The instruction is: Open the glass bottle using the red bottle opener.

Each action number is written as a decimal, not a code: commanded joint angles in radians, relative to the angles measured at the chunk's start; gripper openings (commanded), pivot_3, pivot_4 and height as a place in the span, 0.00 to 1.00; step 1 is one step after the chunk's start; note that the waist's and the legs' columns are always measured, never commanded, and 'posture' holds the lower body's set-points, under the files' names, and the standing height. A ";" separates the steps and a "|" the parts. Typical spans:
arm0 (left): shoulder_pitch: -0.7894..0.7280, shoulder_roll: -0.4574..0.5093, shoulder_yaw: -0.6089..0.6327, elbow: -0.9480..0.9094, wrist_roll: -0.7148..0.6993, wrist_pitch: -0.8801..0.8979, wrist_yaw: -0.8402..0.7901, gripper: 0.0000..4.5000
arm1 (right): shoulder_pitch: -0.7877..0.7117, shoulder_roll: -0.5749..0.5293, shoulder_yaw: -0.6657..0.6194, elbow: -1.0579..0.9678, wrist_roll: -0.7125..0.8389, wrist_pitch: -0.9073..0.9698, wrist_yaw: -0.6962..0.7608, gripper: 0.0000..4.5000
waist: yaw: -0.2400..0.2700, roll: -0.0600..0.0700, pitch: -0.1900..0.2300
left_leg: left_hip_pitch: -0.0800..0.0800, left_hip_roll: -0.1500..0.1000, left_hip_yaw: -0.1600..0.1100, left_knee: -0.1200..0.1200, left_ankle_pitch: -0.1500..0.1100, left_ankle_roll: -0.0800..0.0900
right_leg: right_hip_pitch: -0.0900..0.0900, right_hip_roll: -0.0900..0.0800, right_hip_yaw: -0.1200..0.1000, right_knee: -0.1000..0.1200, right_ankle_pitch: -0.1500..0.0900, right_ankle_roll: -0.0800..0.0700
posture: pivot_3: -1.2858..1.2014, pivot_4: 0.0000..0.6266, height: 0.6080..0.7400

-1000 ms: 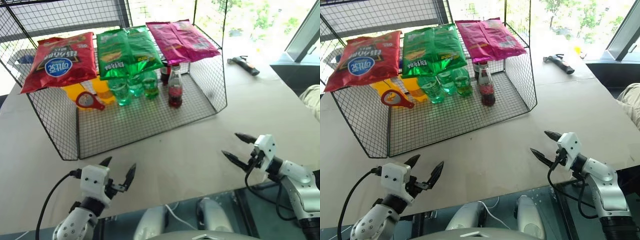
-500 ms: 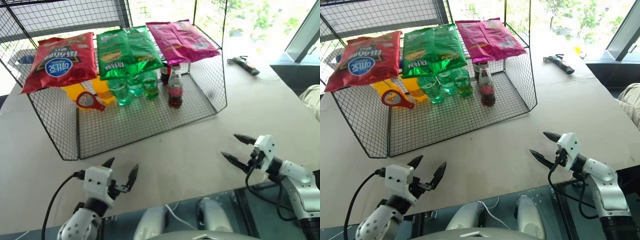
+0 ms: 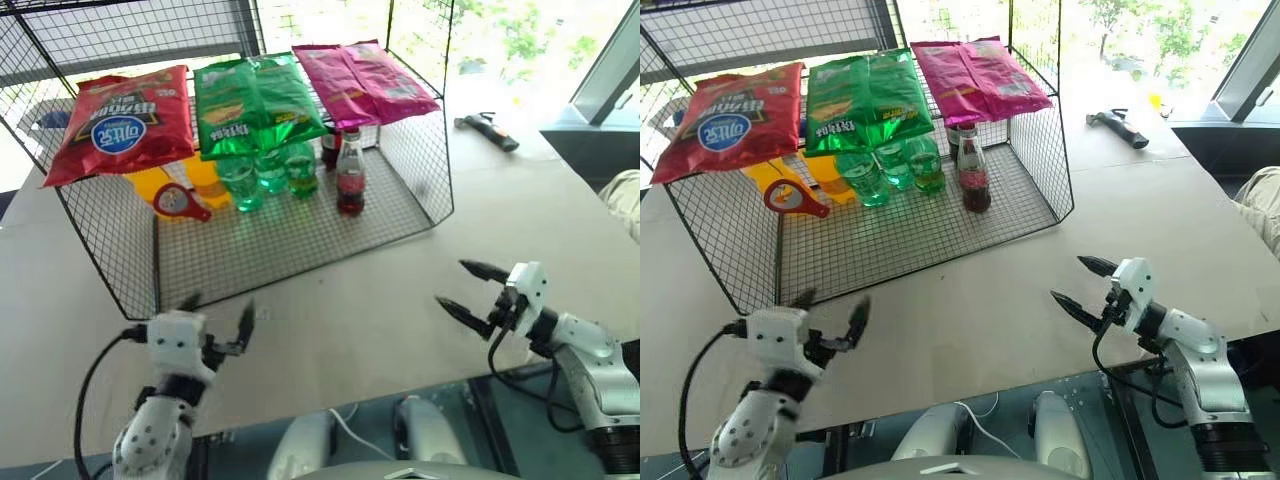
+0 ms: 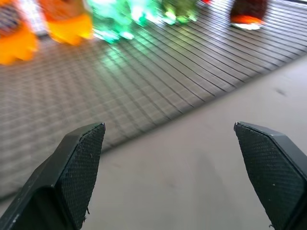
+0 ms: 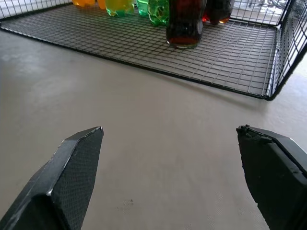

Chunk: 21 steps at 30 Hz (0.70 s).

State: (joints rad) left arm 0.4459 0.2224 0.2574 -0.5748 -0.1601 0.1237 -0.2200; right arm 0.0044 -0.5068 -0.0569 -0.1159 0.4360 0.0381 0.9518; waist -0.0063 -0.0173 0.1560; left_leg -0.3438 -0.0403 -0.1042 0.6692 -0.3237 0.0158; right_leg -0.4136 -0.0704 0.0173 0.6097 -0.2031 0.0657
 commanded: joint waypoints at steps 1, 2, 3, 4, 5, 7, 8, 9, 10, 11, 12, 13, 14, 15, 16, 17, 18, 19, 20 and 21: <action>-0.112 0.001 0.071 -0.014 0.046 0.022 0.109 0.99 | -0.054 0.012 0.036 -0.177 0.139 0.133 0.006 1.00 | 0.001 0.000 0.000 | 0.000 0.000 0.000 0.000 0.000 -0.001 | 0.000 0.000 0.000 0.000 0.000 0.000 | 0.52 0.24 1.00; -0.148 -0.001 0.084 -0.019 0.045 0.036 0.131 0.99 | -0.070 0.017 0.045 -0.212 0.171 0.169 -0.002 1.00 | 0.001 0.000 0.000 | 0.000 0.000 0.000 0.000 0.000 -0.001 | 0.000 0.000 0.000 0.000 0.000 0.000 | 0.52 0.24 1.00; -0.189 -0.001 0.096 -0.022 0.045 0.056 0.152 0.99 | -0.088 0.020 0.054 -0.243 0.197 0.201 -0.011 1.00 | 0.002 0.000 -0.001 | 0.000 0.000 -0.001 0.001 0.001 -0.001 | 0.000 0.000 0.000 0.000 0.001 -0.001 | 0.52 0.24 1.00; -0.231 0.012 0.103 -0.016 0.061 0.068 0.168 0.99 | -0.110 0.025 0.062 -0.273 0.219 0.228 -0.022 1.00 | 0.003 0.000 -0.001 | 0.000 0.000 -0.001 0.001 0.001 -0.002 | 0.000 0.000 -0.001 0.000 0.001 -0.001 | 0.52 0.24 1.00; -0.264 0.025 0.107 -0.008 0.077 0.076 0.178 0.99 | -0.127 0.029 0.066 -0.293 0.234 0.248 -0.029 1.00 | 0.003 0.000 -0.001 | 0.000 0.000 -0.001 0.001 0.001 -0.002 | 0.000 0.000 -0.001 0.000 0.001 -0.001 | 0.52 0.24 1.00; -0.333 0.050 0.116 0.020 0.106 0.092 0.199 0.99 | -0.156 0.038 0.068 -0.317 0.251 0.276 -0.051 1.00 | 0.005 -0.002 -0.002 | -0.001 -0.001 -0.001 0.001 0.001 -0.002 | 0.000 0.000 -0.001 0.000 0.002 0.000 | 0.52 0.24 1.00; -0.363 0.061 0.119 0.038 0.113 0.097 0.205 0.99 | -0.168 0.045 0.067 -0.321 0.254 0.285 -0.065 1.00 | 0.008 -0.002 -0.003 | 0.000 -0.002 -0.001 0.001 0.001 -0.002 | 0.000 0.000 -0.001 0.000 0.002 0.000 | 0.52 0.24 1.00; -0.392 0.068 0.120 0.057 0.113 0.102 0.208 0.99 | -0.179 0.052 0.065 -0.323 0.259 0.293 -0.079 1.00 | 0.011 -0.002 -0.003 | -0.001 -0.004 -0.002 0.001 0.001 -0.002 | 0.000 0.000 -0.001 0.000 0.002 0.000 | 0.52 0.24 1.00; -0.418 0.078 0.120 0.080 0.112 0.103 0.205 0.99 | -0.189 0.059 0.064 -0.324 0.260 0.297 -0.091 1.00 | 0.014 -0.002 -0.002 | -0.001 -0.005 -0.003 0.001 0.001 -0.002 | 0.000 0.000 -0.001 0.000 0.002 0.000 | 0.52 0.24 1.00; -0.448 0.093 0.123 0.108 0.113 0.101 0.201 0.99 | -0.199 0.064 0.063 -0.323 0.256 0.297 -0.098 1.00 | 0.016 -0.002 -0.003 | -0.001 -0.005 -0.003 0.001 0.001 -0.002 | -0.001 0.000 -0.001 0.000 0.002 0.000 | 0.52 0.24 1.00; -0.472 0.105 0.125 0.132 0.107 0.102 0.193 0.99 | -0.206 0.065 0.062 -0.321 0.254 0.298 -0.102 1.00 | 0.018 -0.002 -0.002 | -0.001 -0.005 -0.003 0.001 0.001 -0.002 | -0.001 -0.001 -0.001 0.000 0.002 0.000 | 0.52 0.24 1.00; -0.489 0.122 0.121 0.156 0.102 0.096 0.174 0.99 | -0.211 0.066 0.061 -0.319 0.250 0.297 -0.105 1.00 | 0.018 -0.002 -0.002 | -0.001 -0.005 -0.003 0.001 0.001 -0.002 | -0.001 -0.001 -0.001 0.000 0.002 0.000 | 0.52 0.24 1.00; -0.500 0.132 0.116 0.175 0.087 0.093 0.151 0.99 | -0.213 0.067 0.060 -0.318 0.248 0.296 -0.105 1.00 | 0.018 -0.002 -0.002 | -0.001 -0.006 -0.003 0.001 0.001 -0.002 | -0.002 0.000 -0.001 0.000 0.002 0.000 | 0.52 0.24 1.00; -0.506 0.139 0.108 0.190 0.071 0.091 0.126 0.99 | -0.214 0.067 0.059 -0.318 0.248 0.297 -0.107 1.00 | 0.018 -0.002 -0.002 | -0.001 -0.006 -0.003 0.001 0.001 -0.002 | -0.002 0.000 -0.001 0.001 0.002 0.000 | 0.52 0.24 1.00; -0.508 0.148 0.099 0.202 0.067 0.082 0.108 0.99 | -0.214 0.068 0.059 -0.319 0.246 0.297 -0.109 1.00 | 0.018 -0.002 -0.002 | -0.001 -0.006 -0.003 0.001 0.001 -0.002 | -0.002 0.000 -0.001 0.000 0.002 0.000 | 0.52 0.24 1.00; -0.511 0.155 0.094 0.214 0.063 0.074 0.093 0.99 | -0.213 0.069 0.061 -0.321 0.245 0.296 -0.112 1.00 | 0.017 -0.001 -0.002 | -0.001 -0.006 -0.003 0.001 0.001 -0.002 | -0.002 0.000 -0.001 0.000 0.002 0.000 | 0.52 0.24 1.00; -0.514 0.161 0.091 0.225 0.056 0.065 0.076 0.94 | -0.211 0.071 0.061 -0.323 0.244 0.294 -0.116 1.00 | 0.017 -0.001 -0.002 | -0.001 -0.006 -0.003 0.000 0.001 -0.002 | -0.002 -0.001 -0.001 0.000 0.002 0.000 | 0.52 0.24 1.00; -0.518 0.165 0.091 0.235 0.054 0.054 0.065 0.88 | -0.208 0.073 0.062 -0.326 0.243 0.293 -0.120 1.00 | 0.017 -0.001 -0.002 | -0.001 -0.006 -0.003 0.000 0.001 -0.002 | -0.002 -0.001 -0.001 0.000 0.002 0.000 | 0.52 0.24 1.00; -0.524 0.165 0.095 0.246 0.046 0.048 0.057 0.80 | -0.206 0.075 0.064 -0.329 0.241 0.292 -0.123 1.00 | 0.018 -0.001 -0.002 | -0.001 -0.006 -0.003 0.000 0.001 -0.002 | -0.002 -0.001 -0.001 0.000 0.002 0.000 | 0.52 0.24 1.00; -0.530 0.165 0.101 0.255 0.034 0.047 0.050 0.72 | -0.203 0.077 0.064 -0.332 0.239 0.291 -0.127 1.00 | 0.018 -0.001 -0.002 | -0.001 -0.005 -0.003 0.000 0.001 -0.002 | -0.002 -0.001 -0.001 0.000 0.002 0.000 | 0.52 0.24 1.00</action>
State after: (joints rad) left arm -0.0664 0.3701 0.3450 -0.3122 -0.1063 0.2027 -0.1540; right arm -0.2001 -0.4334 0.0212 -0.4001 0.6702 0.3435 0.8343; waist 0.0115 -0.0187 0.1537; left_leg -0.3451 -0.0457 -0.1073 0.6696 -0.3226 0.0137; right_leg -0.4155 -0.0711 0.0164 0.6101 -0.2015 0.0653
